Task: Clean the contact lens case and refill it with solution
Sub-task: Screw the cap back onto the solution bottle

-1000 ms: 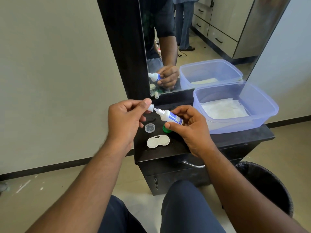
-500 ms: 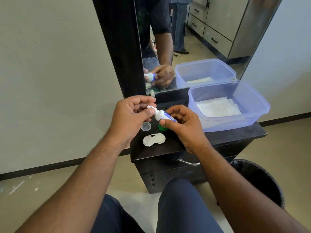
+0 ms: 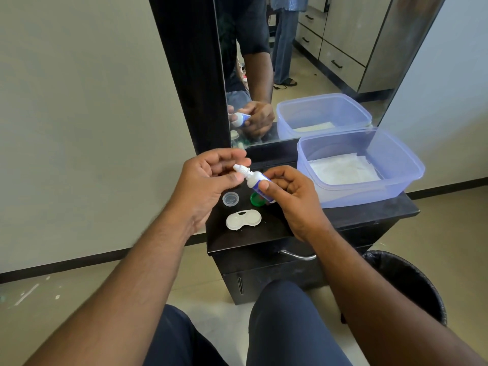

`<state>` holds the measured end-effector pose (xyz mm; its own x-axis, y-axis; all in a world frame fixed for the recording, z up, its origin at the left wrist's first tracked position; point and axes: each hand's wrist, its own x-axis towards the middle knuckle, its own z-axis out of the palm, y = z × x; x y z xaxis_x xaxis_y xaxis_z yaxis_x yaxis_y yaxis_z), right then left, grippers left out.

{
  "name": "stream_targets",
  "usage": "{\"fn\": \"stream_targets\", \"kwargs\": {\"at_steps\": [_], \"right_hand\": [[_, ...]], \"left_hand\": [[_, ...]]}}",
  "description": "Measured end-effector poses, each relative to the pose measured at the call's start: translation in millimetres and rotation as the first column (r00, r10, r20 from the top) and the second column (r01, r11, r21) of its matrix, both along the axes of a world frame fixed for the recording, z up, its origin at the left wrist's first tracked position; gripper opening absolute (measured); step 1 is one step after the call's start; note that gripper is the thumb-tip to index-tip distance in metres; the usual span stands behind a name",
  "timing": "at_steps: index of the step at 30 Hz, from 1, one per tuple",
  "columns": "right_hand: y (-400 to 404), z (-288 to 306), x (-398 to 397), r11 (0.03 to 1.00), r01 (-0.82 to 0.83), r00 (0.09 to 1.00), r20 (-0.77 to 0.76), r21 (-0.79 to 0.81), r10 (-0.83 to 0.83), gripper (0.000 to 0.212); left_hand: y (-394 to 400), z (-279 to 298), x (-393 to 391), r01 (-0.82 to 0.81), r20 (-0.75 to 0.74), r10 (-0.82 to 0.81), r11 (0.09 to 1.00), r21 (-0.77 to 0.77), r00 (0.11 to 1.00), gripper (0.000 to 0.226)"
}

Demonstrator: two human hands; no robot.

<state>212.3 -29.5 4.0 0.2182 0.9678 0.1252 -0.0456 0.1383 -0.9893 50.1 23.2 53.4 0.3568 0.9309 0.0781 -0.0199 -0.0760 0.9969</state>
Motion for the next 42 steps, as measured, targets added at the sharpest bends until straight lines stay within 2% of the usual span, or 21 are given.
{"fn": "stream_targets", "kwargs": {"at_steps": [2, 5, 8, 11, 14, 18, 22, 28, 33, 36, 39, 42], "right_hand": [[0.0, -1.0, 0.1, 1.0, 0.002, 1.0, -0.004, 0.012, -0.002, 0.014], [-0.7, -2.3, -1.5, 1.0, 0.0, 1.0, 0.03, 0.01, 0.0, 0.019], [-1.4, -2.7, -2.0, 1.0, 0.012, 0.999, 0.05, 0.006, -0.012, 0.02], [-1.2, -3.5, -0.9, 1.0, 0.018, 0.999, 0.037, 0.019, -0.019, 0.019], [-2.4, -3.3, -1.4, 0.999, 0.023, 1.0, 0.018, 0.044, -0.024, 0.018], [-3.2, -2.6, -2.5, 0.999, 0.016, 0.999, 0.039, 0.037, -0.017, 0.021], [-2.5, -1.3, -1.8, 0.999, 0.016, 1.0, 0.014, 0.037, -0.017, 0.023], [-2.2, -3.0, -3.4, 0.999, 0.015, 0.993, 0.114, 0.032, -0.019, 0.023], [-4.4, 0.9, -3.7, 1.0, 0.011, 1.0, 0.029, 0.017, -0.011, 0.019], [-4.3, 1.5, -4.0, 1.0, 0.012, 0.998, 0.057, 0.016, -0.013, 0.021], [-4.1, 1.0, -3.7, 1.0, 0.023, 0.997, 0.074, 0.017, -0.025, 0.021], [-3.3, 0.7, -3.9, 0.999, 0.034, 0.996, 0.085, 0.019, -0.036, 0.023]], "left_hand": [[1.1, -0.5, 1.1, -0.008, 0.018, 0.009, 1.0, -0.03, 1.0, 0.025], [-1.0, -1.8, 6.8, -0.106, 0.013, 0.107, 0.994, -0.04, 0.994, 0.012], [-1.5, -6.0, 11.3, -0.184, -0.009, 0.184, 0.983, 0.008, 0.983, 0.024], [1.3, -8.3, 8.1, -0.165, 0.046, 0.171, 0.979, -0.116, 0.984, 0.039], [0.1, -6.8, 3.4, -0.123, 0.043, 0.136, 0.968, -0.22, 0.99, 0.03], [-1.6, -3.9, -3.7, -0.065, 0.009, 0.07, 0.965, -0.254, 0.998, 0.025], [-2.0, 4.4, -6.1, -0.045, 0.043, 0.06, 0.954, -0.296, 0.997, 0.023], [-4.6, -0.9, 7.6, -0.239, -0.064, 0.232, 0.958, -0.158, 0.971, 0.012], [-7.5, -2.6, 4.7, -0.166, -0.067, 0.163, 0.986, -0.03, 0.984, 0.021], [-6.7, -2.5, 1.6, -0.131, -0.109, 0.129, 0.991, -0.004, 0.986, 0.03], [-2.2, -0.5, -3.0, -0.056, -0.122, 0.047, 0.996, -0.071, 0.991, 0.041], [-0.8, 2.0, -3.4, -0.014, -0.016, 0.011, 0.979, -0.204, 1.0, 0.041]]}}
